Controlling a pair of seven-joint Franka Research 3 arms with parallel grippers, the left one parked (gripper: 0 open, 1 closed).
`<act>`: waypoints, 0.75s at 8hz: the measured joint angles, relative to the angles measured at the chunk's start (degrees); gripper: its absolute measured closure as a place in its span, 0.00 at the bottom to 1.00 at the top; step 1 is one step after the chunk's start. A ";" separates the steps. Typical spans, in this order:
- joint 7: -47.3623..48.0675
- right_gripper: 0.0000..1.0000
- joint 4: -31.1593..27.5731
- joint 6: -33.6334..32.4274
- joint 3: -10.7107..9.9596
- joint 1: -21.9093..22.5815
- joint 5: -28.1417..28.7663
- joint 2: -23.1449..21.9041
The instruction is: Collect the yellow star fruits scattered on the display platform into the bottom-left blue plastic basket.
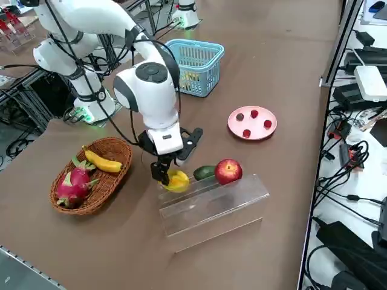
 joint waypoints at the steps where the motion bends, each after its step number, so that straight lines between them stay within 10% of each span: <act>1: -0.16 0.02 0.00 0.02 0.00 -0.42 0.00 0.16; 6: -0.21 0.32 0.00 0.87 0.87 -0.64 0.00 1.39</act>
